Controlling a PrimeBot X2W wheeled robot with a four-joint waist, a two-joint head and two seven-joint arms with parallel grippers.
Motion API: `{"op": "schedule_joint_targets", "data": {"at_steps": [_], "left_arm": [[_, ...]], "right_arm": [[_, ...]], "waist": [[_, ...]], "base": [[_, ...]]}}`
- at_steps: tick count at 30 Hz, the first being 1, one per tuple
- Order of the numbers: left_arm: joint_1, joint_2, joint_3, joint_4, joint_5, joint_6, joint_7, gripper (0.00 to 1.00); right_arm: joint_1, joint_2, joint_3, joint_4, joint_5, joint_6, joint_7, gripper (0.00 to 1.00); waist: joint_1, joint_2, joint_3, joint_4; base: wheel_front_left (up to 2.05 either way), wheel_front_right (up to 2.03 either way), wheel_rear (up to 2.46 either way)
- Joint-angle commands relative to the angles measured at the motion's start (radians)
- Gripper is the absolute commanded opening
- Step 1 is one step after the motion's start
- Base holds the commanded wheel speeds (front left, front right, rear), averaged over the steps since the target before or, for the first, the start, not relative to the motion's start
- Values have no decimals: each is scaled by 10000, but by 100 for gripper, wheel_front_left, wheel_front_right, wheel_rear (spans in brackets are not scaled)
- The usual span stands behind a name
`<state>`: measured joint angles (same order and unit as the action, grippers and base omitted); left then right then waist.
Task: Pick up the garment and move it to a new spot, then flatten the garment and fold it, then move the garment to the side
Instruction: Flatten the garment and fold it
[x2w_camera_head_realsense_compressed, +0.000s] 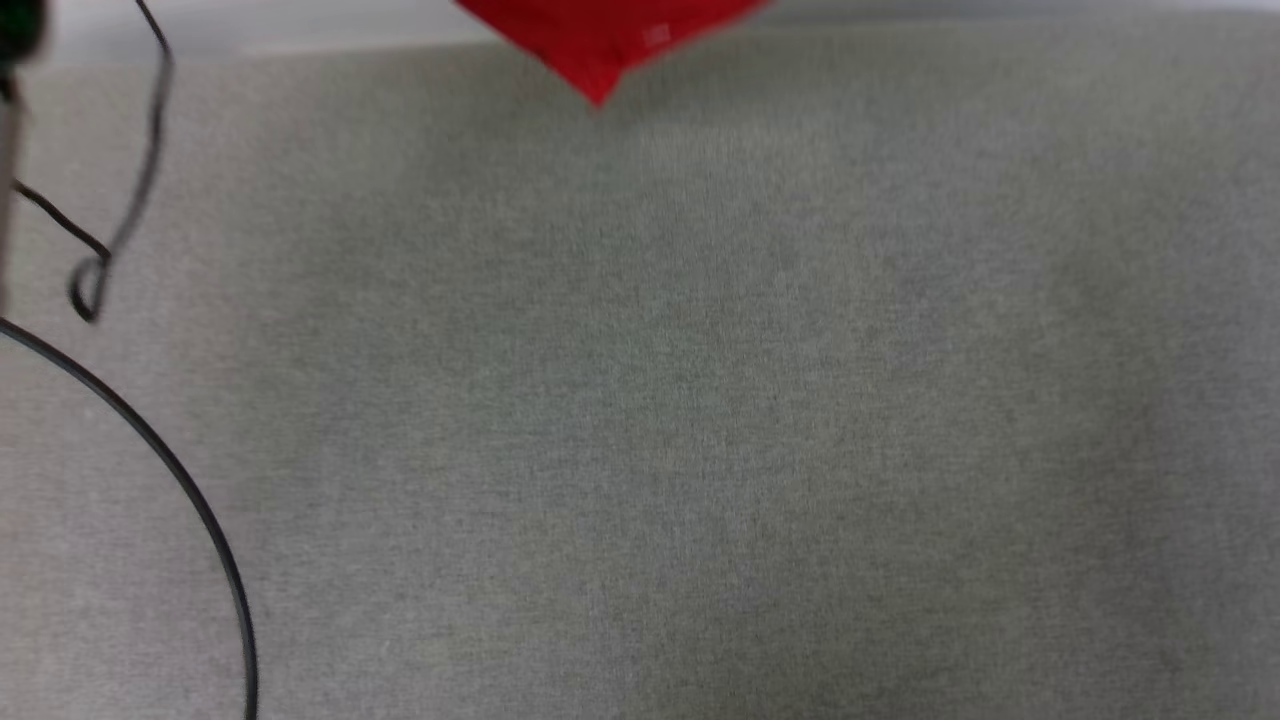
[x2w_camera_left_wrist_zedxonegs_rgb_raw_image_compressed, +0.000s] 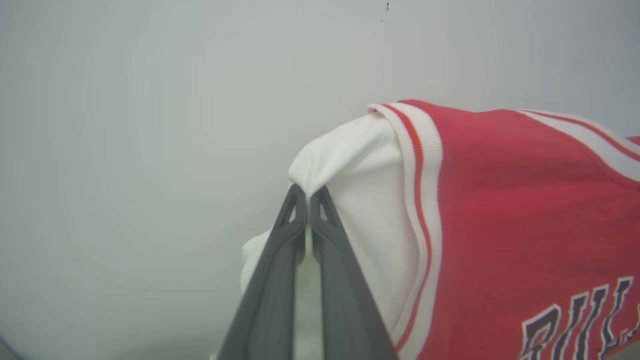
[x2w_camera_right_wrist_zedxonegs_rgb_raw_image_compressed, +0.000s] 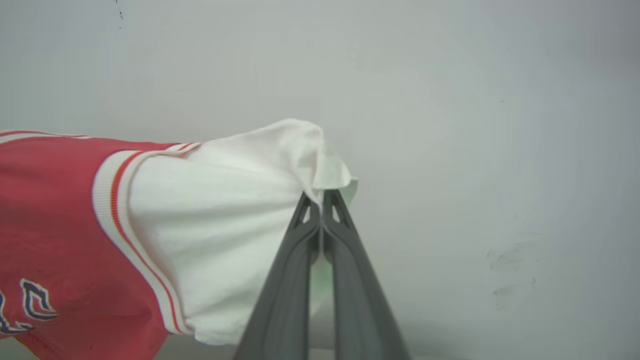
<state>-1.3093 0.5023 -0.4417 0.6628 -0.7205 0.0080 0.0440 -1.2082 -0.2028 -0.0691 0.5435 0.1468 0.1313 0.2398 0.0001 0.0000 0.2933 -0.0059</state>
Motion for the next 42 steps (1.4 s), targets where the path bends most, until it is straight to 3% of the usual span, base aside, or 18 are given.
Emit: {"op": "schedule_joint_targets", "data": {"at_steps": [1,12,20,29,36,42], "left_arm": [[-815,188,164,210,136,-98,-308,0],[-3456,324,358,926,392,-572,-1007,0],[-3328,34,135,2083,202,-1053,-1457,0],[-1271,-247,-317,2890,-481,-1379,-2184,0],[2010,-111,-942,1694,-1257,-1392,-2883,0],[4962,-67,-606,495,-1454,-1222,-3091,0]], "right_arm": [[-977,-4,-89,322,-199,-12,-286,0],[-4284,63,-119,1559,-736,-12,-1287,0],[-4542,271,581,2690,-554,-12,-1814,0],[-2437,311,2459,3013,1141,-10,-2256,0],[965,-272,3531,1770,2685,-9,-2703,0],[3984,-792,3574,639,3565,-9,-2712,0]], "waist": [[-1,0,928,-128],[-1,0,2915,-114],[-1,0,3719,-128],[-1,0,3419,-73],[-1,0,2209,68],[-1,0,985,175]], "base": [[0,0,0],[0,0,0],[0,0,0],[0,0,0],[0,0,0],[0,0,0]]}}
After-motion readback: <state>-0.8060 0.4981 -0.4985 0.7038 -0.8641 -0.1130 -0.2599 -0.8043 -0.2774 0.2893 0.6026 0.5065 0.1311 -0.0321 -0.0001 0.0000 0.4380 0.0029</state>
